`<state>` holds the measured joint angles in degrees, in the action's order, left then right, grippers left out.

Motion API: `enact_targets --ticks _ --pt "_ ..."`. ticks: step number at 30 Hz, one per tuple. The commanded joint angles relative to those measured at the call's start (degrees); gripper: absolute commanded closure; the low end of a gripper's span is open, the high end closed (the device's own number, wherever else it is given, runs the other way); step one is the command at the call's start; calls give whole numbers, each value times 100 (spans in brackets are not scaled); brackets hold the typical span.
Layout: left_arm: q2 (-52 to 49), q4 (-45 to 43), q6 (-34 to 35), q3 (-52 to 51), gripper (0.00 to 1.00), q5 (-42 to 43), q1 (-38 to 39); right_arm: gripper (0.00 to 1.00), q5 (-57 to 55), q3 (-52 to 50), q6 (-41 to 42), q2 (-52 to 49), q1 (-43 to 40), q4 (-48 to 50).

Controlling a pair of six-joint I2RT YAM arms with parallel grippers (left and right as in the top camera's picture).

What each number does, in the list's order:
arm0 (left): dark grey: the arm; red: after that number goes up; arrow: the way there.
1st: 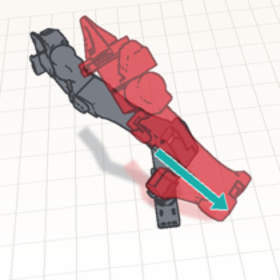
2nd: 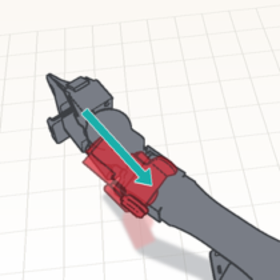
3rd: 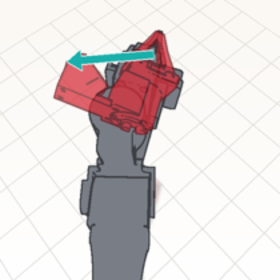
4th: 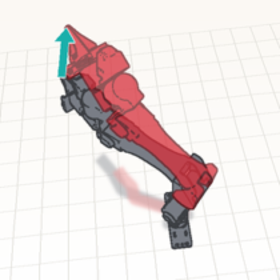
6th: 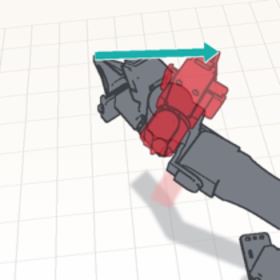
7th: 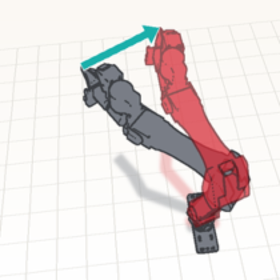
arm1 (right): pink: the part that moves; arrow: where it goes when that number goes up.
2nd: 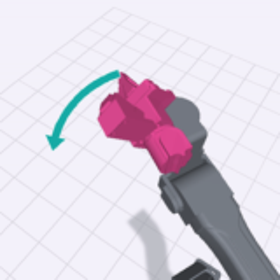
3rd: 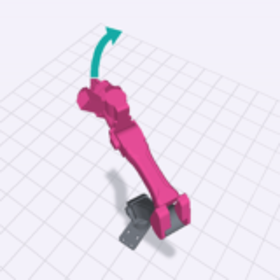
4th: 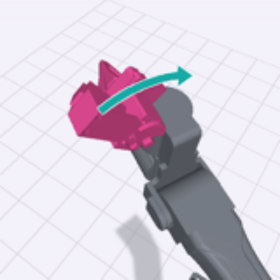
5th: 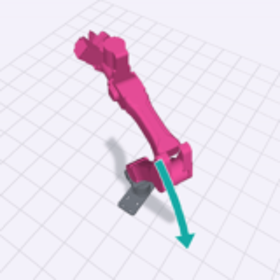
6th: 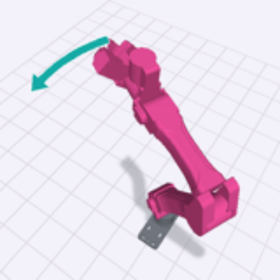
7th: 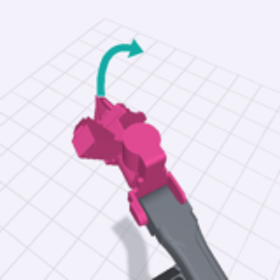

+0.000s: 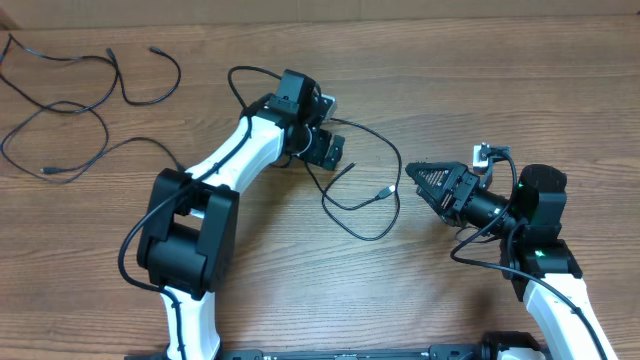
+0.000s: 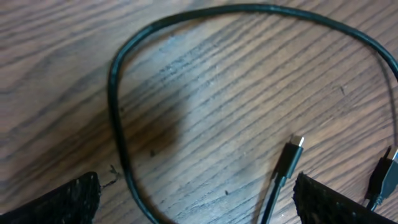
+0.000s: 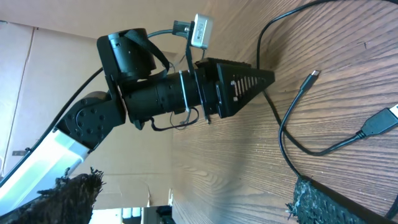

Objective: Untangle cables
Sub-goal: 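Lower the left gripper and grasp the center black cable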

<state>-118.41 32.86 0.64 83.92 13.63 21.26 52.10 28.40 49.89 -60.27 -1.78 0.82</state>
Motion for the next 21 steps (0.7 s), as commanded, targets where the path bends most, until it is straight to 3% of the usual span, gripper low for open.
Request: enact_targets --ticks 1,7,21 --pt "13 -22 240 -9 0 -66 -111 0 -24 48 -48 42 -7 31" --pt "9 -72 1095 -9 0 -1078 -162 0 -24 48 -48 39 -7 33" --pt "-197 -234 1119 -42 0 -1672 133 0 -24 48 -48 42 -7 31"
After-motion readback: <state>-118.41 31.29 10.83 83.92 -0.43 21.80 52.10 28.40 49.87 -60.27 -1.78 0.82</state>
